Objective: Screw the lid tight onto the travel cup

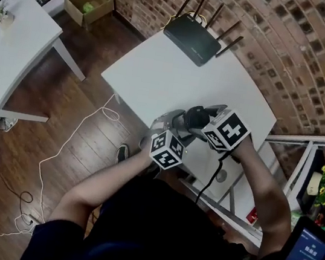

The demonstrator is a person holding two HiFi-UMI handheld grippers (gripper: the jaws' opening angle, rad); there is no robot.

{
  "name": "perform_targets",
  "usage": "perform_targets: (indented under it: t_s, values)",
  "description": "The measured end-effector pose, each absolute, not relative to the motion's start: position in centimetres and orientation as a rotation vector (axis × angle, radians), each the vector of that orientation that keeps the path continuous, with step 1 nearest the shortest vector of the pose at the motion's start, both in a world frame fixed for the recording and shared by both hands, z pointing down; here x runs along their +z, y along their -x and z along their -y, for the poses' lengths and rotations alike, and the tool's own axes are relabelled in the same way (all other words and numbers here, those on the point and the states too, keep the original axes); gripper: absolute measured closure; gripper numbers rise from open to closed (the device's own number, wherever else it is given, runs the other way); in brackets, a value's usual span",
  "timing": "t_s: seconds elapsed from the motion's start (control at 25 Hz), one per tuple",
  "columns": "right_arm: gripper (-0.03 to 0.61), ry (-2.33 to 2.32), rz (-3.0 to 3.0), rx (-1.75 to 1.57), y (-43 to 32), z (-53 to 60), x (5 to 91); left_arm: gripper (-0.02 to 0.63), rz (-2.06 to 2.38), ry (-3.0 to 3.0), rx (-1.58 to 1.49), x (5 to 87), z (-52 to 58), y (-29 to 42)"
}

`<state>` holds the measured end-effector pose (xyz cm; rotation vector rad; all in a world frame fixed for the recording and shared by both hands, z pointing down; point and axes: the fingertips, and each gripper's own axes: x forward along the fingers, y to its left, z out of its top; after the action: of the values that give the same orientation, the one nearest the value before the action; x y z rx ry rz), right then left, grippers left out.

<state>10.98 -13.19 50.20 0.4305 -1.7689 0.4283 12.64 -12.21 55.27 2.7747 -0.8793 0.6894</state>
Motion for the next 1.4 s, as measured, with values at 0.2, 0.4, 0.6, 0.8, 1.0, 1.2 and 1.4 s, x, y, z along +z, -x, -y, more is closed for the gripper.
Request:
perform_targets:
  t_s: [0.2,0.4,0.6,0.8,1.0,1.2,1.4]
  values:
    - [0.245,-0.149,1.838,0.162,-10.4,12.5,49.7,0.215,0.638,-2.911,0.713,54.7,12.2,-11.9]
    - [0.244,0.056,1.823,-0.055,-9.8,12.1,49.0,0.210,0.387,-3.026,0.844,54.8,11.9,-12.9]
    - [0.244,-0.192,1.791,0.115,-10.1,12.1,49.2,0.233,0.571,-3.002,0.794,54.8,11.9,-13.1]
    - [0.227,-0.495,1.837,0.267,-10.7,12.4,49.5,0.238,0.799,-2.844,0.690,55.0,11.9,-13.0]
    - [0.164,-0.227,1.918,0.129,-10.0,11.8,48.9,0.230,0.595,-2.936,0.736,54.7,11.5,-12.5]
    - [0.186,-0.019,1.802,0.005,-10.6,12.2,50.0,0.230,0.342,-3.095,0.939,55.1,12.1,-12.7]
    - [0.190,-0.334,1.834,0.478,-11.8,12.6,50.7,0.236,0.463,-3.068,0.879,55.3,12.0,-13.5]
